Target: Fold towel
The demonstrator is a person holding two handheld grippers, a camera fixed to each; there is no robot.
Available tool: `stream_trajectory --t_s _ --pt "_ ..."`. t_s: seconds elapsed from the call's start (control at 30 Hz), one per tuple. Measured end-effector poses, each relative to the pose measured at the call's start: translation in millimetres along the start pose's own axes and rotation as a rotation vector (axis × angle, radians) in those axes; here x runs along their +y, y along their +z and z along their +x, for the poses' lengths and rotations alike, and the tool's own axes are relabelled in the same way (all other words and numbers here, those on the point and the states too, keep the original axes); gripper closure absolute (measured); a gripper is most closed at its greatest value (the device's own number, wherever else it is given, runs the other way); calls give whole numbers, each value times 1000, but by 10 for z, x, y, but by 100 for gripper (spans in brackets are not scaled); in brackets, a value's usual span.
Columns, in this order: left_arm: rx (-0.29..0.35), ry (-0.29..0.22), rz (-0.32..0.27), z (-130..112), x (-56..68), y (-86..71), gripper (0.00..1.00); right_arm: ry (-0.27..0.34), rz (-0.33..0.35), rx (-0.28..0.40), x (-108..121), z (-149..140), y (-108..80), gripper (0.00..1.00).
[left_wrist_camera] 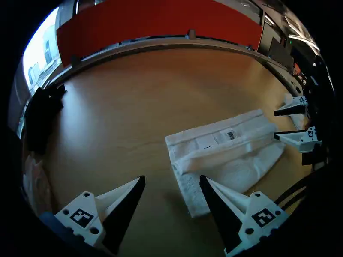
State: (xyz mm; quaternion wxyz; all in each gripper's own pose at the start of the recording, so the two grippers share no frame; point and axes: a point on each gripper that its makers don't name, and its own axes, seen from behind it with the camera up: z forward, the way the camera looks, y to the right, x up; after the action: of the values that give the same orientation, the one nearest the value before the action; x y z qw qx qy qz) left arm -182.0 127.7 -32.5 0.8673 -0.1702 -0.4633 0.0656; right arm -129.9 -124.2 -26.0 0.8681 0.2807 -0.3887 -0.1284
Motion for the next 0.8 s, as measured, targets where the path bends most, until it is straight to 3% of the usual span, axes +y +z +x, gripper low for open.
stream_trajectory --t_s 0.4,0.8 --pt "-11 -107 44 -362 -229 -291 6 -29 46 8 -261 166 170 0" --pt "-9 -180 87 -618 -459 -561 6 -69 107 14 -647 368 365 0"
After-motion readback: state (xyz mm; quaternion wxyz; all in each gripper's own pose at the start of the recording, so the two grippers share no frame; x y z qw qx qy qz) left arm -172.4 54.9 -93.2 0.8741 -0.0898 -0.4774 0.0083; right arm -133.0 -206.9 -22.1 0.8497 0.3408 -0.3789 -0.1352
